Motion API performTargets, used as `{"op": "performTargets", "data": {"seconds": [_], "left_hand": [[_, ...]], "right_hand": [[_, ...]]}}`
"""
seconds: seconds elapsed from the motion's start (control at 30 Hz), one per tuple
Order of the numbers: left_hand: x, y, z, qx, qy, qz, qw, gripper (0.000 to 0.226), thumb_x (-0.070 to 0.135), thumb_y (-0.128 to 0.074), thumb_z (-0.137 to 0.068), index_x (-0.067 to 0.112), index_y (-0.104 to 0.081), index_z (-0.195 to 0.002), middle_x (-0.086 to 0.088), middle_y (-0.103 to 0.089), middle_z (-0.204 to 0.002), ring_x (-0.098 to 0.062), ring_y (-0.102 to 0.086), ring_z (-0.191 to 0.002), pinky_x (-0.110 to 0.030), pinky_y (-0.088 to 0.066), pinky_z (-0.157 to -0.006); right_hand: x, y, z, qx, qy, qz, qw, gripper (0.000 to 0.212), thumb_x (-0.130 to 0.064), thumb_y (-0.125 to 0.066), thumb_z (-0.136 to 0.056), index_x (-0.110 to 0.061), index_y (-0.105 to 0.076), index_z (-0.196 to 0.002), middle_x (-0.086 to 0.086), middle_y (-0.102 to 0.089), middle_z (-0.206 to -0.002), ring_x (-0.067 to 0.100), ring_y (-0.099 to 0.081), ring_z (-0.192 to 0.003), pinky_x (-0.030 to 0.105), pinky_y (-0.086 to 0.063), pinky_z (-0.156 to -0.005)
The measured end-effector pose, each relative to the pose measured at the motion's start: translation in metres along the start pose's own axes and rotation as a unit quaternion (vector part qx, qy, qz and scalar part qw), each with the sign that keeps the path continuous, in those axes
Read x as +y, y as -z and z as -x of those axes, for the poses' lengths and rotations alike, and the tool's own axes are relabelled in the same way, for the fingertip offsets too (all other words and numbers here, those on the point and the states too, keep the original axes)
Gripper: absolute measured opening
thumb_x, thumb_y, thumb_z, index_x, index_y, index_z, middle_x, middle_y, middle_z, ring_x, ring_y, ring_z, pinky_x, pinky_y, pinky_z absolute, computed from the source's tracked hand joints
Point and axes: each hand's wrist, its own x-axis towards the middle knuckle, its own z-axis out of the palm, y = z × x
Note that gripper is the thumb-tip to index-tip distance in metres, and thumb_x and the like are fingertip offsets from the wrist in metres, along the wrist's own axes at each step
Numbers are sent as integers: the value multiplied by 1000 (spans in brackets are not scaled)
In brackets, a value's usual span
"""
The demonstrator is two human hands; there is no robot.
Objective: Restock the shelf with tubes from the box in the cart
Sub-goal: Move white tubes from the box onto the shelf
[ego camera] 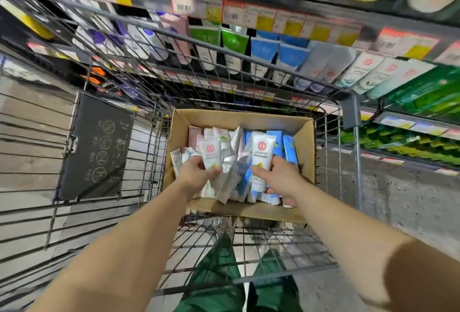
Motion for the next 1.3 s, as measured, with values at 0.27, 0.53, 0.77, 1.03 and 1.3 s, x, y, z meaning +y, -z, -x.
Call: {"op": "performTargets", "data": {"seconds": [0.27,0.53,0.77,1.03,1.3], "left_hand": [[151,-14,69,-172,-121,64,976,7,22,-59,-95,22,-56,-102,-6,-65,-104,-24,-62,-93,-44,-50,-80],[271,-123,175,-254,-275,25,927,24,12,-57,-95,10,-54,-119,-6,-69,-100,-21,-64,-84,-38,-56,-70],[349,-310,312,-312,-393,-88,860,27,10,-74,-83,15,-59,-105,-1,-64,-78,-11,-59,-59,-22,-46,-51],[407,-512,447,-370,-484,-122,784,30,12,-72,-85,15,-61,-112,-7,-73,-106,-25,-70,-98,-50,-56,-86],[469,-612,486,-356,-556,-120,742,24,18,-74,-84,22,-65,-107,-4,-74,-103,-22,-71,-93,-50,-57,-86]], "right_hand": [[-52,68,69,70,54,-94,992,28,-29,-68,-89,-16,-54,-109,6,-65,-112,28,-64,-101,43,-53,-84],[-66,216,167,154,185,-171,955,22,-22,-67,-90,-19,-58,-109,1,-68,-108,10,-63,-81,29,-51,-64],[23,409,316,251,266,-194,910,12,-24,-68,-89,-23,-60,-97,0,-68,-103,19,-65,-91,38,-55,-76],[138,569,468,401,306,-216,836,36,-31,-72,-86,-24,-57,-118,2,-66,-112,23,-65,-102,49,-55,-89],[178,661,508,483,339,-189,785,18,-28,-69,-89,-24,-61,-105,0,-67,-106,14,-63,-93,28,-47,-71]]}}
